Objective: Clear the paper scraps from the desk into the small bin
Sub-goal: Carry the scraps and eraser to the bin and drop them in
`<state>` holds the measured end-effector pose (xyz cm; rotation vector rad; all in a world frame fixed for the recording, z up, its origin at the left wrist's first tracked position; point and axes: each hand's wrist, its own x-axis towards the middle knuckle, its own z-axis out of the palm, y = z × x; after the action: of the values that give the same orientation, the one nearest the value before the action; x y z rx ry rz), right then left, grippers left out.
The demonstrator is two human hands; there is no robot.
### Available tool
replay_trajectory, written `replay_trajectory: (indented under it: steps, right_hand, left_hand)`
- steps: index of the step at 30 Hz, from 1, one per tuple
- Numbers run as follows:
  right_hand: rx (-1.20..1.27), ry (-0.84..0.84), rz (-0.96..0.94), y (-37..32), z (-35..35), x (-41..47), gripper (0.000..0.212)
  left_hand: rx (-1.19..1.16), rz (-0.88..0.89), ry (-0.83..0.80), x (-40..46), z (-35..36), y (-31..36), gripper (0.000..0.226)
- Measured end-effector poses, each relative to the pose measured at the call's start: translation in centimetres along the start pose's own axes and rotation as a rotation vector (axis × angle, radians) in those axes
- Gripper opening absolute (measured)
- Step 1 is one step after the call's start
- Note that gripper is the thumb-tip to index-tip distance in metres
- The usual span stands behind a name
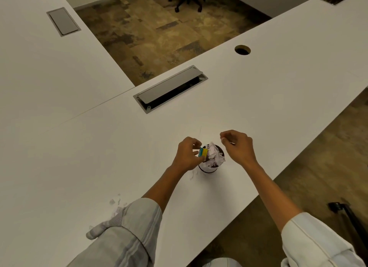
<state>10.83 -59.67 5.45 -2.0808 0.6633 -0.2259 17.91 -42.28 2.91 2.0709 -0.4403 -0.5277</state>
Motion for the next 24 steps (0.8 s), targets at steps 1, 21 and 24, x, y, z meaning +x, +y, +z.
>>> replay_trajectory:
  steps: [1,21,24]
  right_hand:
    - [-0.012,0.007,-0.008,0.2,-0.5,-0.2,0.016]
    - [-0.479,-0.241,-0.164,2.0,3.4,-3.0,0.016]
    - [-0.428,-0.241,-0.166,1.8,2.8,-2.3,0.014]
  left_hand:
    - [0.002,0.026,-0.011,-0.1,0.1,-0.1,0.044]
    - [-0.582,-0.161,-0.194,-2.0,-0.8,1.5,0.073]
    - [-0.538,-0.173,-0.169,-2.1,-1.5,0.9,0.068]
